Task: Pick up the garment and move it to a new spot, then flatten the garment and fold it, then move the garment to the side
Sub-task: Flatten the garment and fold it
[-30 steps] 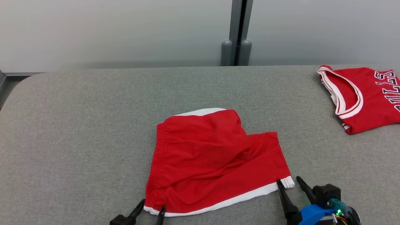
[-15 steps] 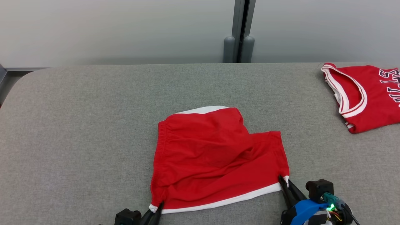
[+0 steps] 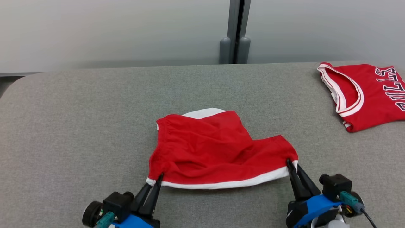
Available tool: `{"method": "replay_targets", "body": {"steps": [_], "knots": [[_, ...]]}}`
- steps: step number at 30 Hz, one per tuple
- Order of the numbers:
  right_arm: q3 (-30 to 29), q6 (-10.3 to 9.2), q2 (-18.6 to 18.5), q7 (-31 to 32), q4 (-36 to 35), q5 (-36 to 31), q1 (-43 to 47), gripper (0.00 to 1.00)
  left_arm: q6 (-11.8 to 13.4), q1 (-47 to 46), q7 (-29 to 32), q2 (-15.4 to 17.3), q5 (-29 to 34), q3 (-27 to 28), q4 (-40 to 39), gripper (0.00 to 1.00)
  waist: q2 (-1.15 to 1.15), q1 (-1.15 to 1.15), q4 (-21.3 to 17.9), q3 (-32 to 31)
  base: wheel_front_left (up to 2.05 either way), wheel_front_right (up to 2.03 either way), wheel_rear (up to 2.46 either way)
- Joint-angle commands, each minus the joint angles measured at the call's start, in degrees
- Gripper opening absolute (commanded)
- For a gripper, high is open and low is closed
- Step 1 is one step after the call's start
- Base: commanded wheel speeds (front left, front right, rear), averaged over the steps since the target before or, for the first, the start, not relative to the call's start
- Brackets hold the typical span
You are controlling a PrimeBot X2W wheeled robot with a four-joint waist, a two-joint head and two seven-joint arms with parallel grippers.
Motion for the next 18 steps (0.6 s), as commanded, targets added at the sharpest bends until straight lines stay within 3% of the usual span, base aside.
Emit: {"method": "replay_targets", "body": {"steps": [1, 9, 18], "knots": [[0.0, 0.01, -0.1, 0.0, -1.5, 0.0, -0.7, 0.00, -0.1, -0.8, -0.2, 0.6, 0.5, 0.7, -1.4, 0.00, 0.00, -0.01, -0.2, 0.3, 0.00, 0.00, 0.00], [0.9, 0.01, -0.1, 0.0, -5.3, 0.1, -10.6, 0.00, -0.1, -10.9, -0.2, 1.8, -0.4, 4.0, -4.2, 0.00, 0.00, -0.01, -1.7, 4.7, 0.00, 0.00, 0.00], [3.3, 0.01, -0.1, 0.4, -0.5, 1.9, -37.3, 0.00, -0.1, -37.7, 3.2, 7.6, -4.8, 1.5, -0.9, 0.00, 0.00, -0.01, -3.9, 15.0, 0.00, 0.00, 0.00]]}}
